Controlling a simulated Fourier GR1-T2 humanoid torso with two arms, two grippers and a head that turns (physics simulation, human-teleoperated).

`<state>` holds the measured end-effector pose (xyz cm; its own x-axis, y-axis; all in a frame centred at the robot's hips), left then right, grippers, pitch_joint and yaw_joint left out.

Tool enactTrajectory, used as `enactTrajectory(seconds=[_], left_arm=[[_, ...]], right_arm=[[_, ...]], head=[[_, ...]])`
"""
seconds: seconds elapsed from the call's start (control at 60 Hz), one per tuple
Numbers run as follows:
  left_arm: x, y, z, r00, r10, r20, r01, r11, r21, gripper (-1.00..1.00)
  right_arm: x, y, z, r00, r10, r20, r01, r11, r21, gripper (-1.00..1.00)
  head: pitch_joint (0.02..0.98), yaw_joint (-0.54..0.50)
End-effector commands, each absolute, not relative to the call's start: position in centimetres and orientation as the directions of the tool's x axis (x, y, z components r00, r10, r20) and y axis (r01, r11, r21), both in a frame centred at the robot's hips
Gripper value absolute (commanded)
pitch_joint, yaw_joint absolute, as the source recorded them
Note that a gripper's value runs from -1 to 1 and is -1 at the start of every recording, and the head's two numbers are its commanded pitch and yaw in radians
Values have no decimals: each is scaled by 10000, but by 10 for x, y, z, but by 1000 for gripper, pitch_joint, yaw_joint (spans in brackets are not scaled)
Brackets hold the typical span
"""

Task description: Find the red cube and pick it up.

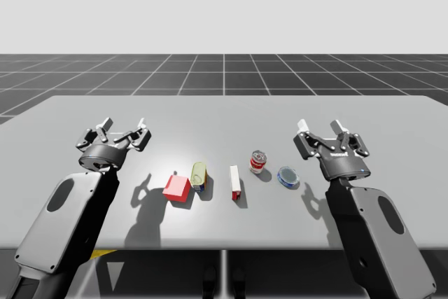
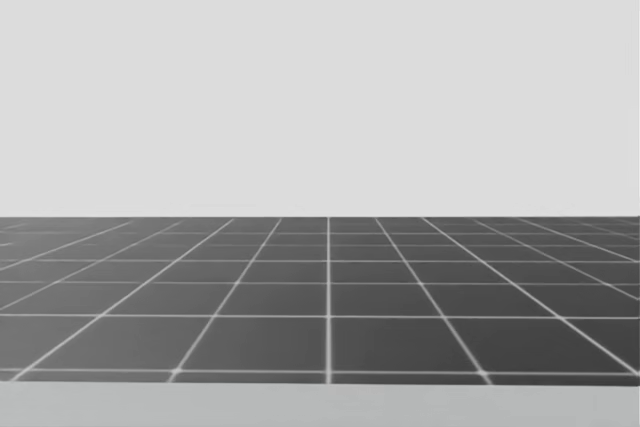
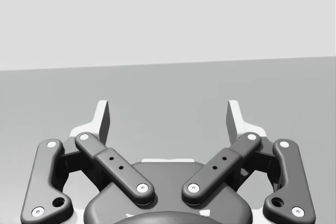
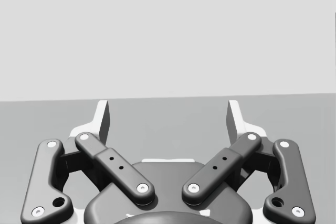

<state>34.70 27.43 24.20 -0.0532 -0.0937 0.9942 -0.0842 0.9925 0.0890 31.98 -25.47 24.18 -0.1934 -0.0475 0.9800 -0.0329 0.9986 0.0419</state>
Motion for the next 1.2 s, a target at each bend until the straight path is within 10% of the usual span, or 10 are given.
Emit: enactTrajectory(seconds=[0.017, 0.333, 1.2], left_arm=[[347, 274, 242, -536, -966, 9939, -847, 9922, 919, -1000], [346, 274, 242, -544, -990, 9936, -853, 9919, 942, -1000], [348, 274, 240, -510, -1139, 9922, -769, 9910, 1098, -1000]], right_arm=[[319, -255, 241, -2086, -599, 9762, -140, 9982, 583, -1000], [320, -256, 244, -1773, -690, 9817, -390, 9972, 631, -1000], [320, -254, 242, -1543, -376, 9873, -422, 9986, 314, -1000]], head=[[79, 18], [146, 9], [778, 166]])
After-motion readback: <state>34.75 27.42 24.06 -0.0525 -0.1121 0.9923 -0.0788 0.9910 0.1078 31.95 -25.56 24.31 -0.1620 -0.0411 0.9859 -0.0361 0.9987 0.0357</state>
